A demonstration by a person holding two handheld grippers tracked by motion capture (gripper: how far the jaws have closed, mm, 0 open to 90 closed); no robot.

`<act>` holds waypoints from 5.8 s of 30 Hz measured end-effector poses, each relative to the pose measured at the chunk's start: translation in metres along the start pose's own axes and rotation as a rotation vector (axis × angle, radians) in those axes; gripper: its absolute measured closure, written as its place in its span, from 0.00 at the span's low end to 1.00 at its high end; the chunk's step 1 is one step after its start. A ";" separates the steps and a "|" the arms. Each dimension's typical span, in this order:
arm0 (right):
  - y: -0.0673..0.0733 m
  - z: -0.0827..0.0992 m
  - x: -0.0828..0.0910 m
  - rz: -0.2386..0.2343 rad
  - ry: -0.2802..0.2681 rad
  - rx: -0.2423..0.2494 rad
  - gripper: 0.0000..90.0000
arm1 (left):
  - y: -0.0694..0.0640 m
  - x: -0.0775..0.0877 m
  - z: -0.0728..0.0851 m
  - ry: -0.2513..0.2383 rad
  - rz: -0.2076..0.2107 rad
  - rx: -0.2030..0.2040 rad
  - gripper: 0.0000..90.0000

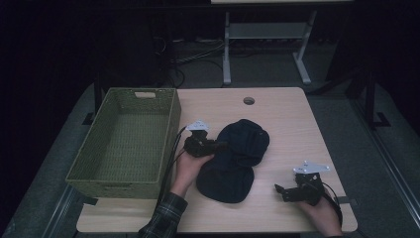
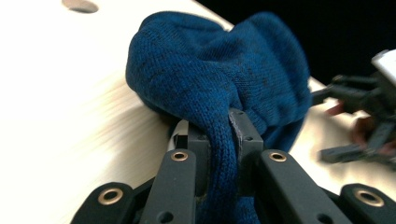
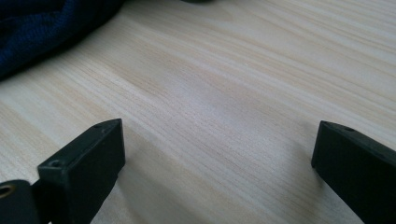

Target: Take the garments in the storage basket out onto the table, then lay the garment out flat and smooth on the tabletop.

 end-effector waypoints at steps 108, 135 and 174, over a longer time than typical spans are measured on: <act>0.000 -0.105 -0.058 -0.225 -0.042 -0.054 0.75 | -0.031 0.037 0.060 0.152 -0.175 -0.154 0.20; -0.030 -0.175 -0.031 -0.119 -0.034 0.074 0.97 | -0.042 0.038 0.068 0.214 -0.129 -0.226 0.58; -0.059 -0.180 -0.081 -0.075 -0.047 0.001 1.00 | -0.071 0.028 0.116 0.401 0.031 -0.211 1.00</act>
Point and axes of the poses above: each handheld gripper's, and its own axes: x roughly backward along the jaws, z roughly out of its underside, y roughly to its left, the point moved 9 cm from there along -x, roughly forward along the jaws, and after that the axes turned 1 degree about -z, right-handed, at the moved point
